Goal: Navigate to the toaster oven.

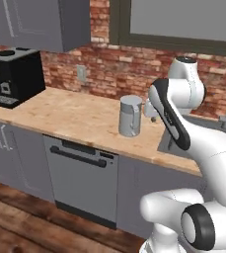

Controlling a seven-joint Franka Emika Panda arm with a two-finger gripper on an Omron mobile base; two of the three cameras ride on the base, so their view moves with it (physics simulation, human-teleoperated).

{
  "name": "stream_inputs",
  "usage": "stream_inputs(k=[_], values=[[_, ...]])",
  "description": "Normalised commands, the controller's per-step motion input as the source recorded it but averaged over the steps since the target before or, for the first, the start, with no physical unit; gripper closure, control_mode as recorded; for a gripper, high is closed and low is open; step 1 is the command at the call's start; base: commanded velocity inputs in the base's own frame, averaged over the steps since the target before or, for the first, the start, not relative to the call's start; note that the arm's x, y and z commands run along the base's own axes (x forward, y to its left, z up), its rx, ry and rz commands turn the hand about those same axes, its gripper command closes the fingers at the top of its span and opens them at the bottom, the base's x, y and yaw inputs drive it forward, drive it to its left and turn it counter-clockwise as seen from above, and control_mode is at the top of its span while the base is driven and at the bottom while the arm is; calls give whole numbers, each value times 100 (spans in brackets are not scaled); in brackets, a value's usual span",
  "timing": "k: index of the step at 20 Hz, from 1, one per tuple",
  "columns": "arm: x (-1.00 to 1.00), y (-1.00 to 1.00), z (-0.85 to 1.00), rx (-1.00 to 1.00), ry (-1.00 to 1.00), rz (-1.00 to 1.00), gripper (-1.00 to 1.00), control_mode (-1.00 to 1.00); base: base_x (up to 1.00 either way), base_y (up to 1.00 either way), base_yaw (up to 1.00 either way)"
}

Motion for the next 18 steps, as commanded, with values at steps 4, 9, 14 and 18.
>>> stream_inputs(k=[4, 9, 14, 18], values=[[0, 0, 0, 0, 0, 0, -100, 100, 0, 4, 38], [0, 0, 0, 0, 0, 0, -100, 100, 0, 0, 41], [0, 0, 0, 0, 0, 0, -100, 100, 0, 0, 62], [0, 0, 0, 0, 0, 0, -100, 100, 0, 0, 68]])
